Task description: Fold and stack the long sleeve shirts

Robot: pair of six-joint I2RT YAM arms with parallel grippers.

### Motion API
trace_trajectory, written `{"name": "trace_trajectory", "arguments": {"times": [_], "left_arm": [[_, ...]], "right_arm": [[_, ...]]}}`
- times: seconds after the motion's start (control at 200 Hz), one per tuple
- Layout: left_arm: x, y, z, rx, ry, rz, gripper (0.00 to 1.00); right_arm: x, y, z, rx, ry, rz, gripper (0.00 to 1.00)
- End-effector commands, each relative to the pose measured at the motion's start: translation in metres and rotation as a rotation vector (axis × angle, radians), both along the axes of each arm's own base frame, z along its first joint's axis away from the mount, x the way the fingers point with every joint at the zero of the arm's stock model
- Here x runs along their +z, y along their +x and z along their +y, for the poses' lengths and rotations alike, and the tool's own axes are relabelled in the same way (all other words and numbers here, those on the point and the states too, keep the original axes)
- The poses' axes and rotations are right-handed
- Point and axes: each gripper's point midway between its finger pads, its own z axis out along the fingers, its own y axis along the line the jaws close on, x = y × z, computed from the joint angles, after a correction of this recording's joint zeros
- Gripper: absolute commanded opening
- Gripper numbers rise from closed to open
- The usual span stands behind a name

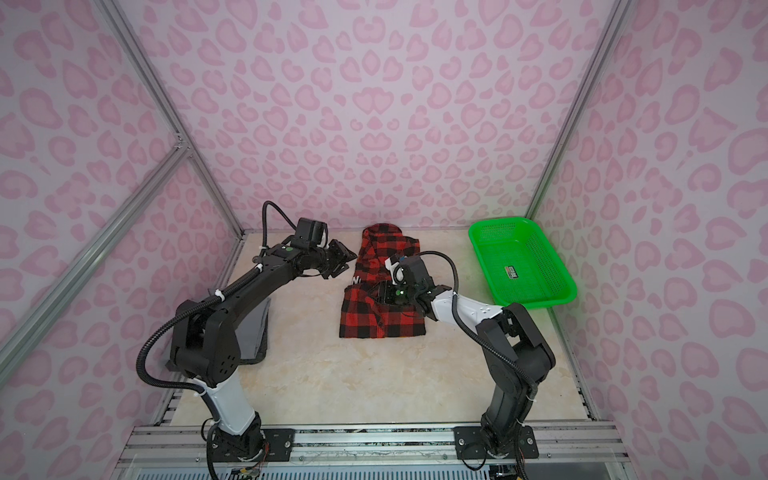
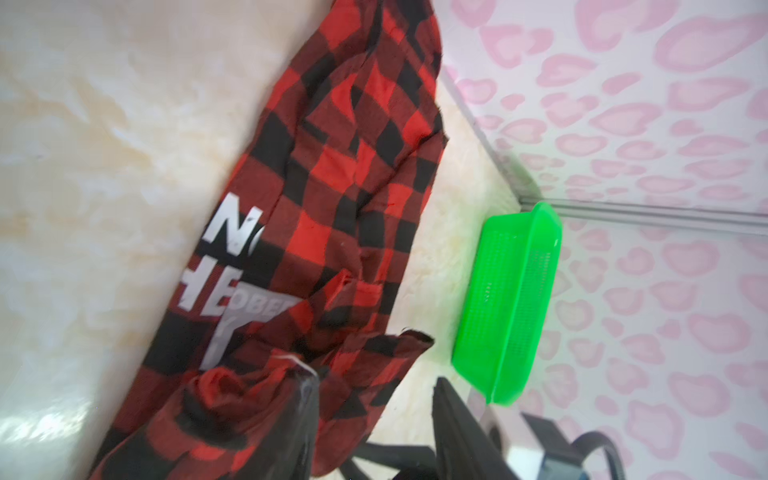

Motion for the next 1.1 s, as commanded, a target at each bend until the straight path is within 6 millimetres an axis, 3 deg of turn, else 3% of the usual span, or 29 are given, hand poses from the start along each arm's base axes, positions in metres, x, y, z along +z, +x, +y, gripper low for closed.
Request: {"name": "trace_trajectory", "arguments": {"times": [0.0,0.07,0.09,0.14,0.245,0.4,0.73,1.095], "left_arm": [[-0.022,-0.02,0.019,-0.053,0.124,0.002,0.47],[-0.03,-0.027,0.025,-0.068,0.16,0.002,0.47],[-0.042,-0.034,0.028,-0.076,0.178,0.022,0.47],[-0.05,-0.04,0.031,-0.095,0.195,0.026,0.46],[-0.067,-0.051,0.037,-0.122,0.233,0.036,0.45],[-0.084,-0.052,0.039,-0.128,0.253,0.06,0.45],[-0.082,-0.026,0.023,-0.143,0.214,0.032,0.42],[-0.08,0.0,0.01,-0.159,0.193,-0.007,0.4]], "right_arm": [[-0.01,0.006,-0.003,-0.006,-0.053,-0.02,0.34],[-0.014,0.008,-0.005,-0.001,-0.078,-0.019,0.3],[-0.014,0.009,-0.005,0.0,-0.082,-0.019,0.29],[-0.015,0.011,-0.006,-0.001,-0.08,-0.019,0.25],[-0.015,0.015,-0.01,-0.007,-0.081,-0.026,0.13],[-0.011,0.021,-0.015,0.004,-0.076,-0.053,0.0],[-0.022,0.045,-0.039,-0.038,-0.044,-0.032,0.0],[-0.056,0.055,-0.036,-0.032,-0.086,0.041,0.02]]}}
